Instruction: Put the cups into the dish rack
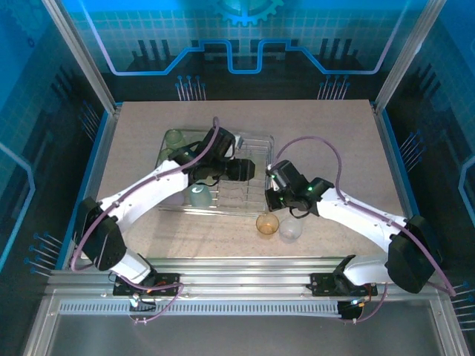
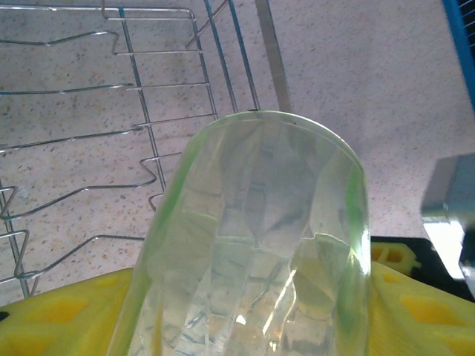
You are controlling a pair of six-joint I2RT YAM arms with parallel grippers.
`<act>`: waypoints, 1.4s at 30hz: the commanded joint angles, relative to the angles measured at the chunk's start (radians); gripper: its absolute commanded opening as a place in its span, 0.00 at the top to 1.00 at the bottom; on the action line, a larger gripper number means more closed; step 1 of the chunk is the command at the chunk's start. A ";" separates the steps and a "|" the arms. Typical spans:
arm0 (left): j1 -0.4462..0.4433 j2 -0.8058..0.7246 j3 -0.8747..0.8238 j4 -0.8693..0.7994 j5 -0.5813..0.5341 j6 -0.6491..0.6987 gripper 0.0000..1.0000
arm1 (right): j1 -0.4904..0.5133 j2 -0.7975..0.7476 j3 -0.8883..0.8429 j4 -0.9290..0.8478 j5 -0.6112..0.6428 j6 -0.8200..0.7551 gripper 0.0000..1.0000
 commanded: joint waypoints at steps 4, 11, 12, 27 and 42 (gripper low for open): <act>0.013 0.076 0.073 -0.157 -0.040 0.031 0.34 | 0.076 0.010 -0.010 0.035 -0.037 -0.082 0.90; 0.025 0.143 0.168 -0.233 -0.079 0.078 0.34 | 0.083 -0.080 -0.058 0.075 -0.057 -0.090 0.76; 0.026 0.156 0.188 -0.245 -0.084 0.091 0.34 | 0.082 -0.102 -0.064 0.084 -0.054 -0.092 0.74; 0.025 0.475 0.612 -0.520 -0.190 0.530 0.35 | -0.046 -0.476 -0.236 0.144 0.025 -0.085 0.62; -0.035 0.559 0.568 -0.310 -0.273 1.003 0.39 | -0.190 -0.663 -0.383 0.098 0.064 -0.084 0.63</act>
